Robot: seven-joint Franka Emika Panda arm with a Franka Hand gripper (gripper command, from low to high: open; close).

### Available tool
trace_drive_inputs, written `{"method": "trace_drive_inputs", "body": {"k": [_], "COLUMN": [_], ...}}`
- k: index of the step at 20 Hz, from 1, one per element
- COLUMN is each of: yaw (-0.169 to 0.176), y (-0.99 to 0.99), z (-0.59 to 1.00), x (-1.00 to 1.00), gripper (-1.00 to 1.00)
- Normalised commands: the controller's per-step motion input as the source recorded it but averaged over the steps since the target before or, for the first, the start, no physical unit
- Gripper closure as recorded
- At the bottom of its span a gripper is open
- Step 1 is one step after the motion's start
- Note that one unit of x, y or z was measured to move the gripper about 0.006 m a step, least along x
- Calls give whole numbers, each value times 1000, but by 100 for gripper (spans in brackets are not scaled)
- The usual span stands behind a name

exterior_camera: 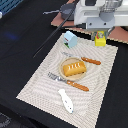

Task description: Interact with the objects in diverse but meaningful ways.

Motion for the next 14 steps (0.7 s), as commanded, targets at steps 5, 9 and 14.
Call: {"method": "trace_drive_inputs", "body": {"k": [5,9,14], "yaw": [0,0,0], "y": [-857,-854,-851], "z": [0,-26,-53], "x": [-393,-438,-439], "gripper": [100,100,100]}}
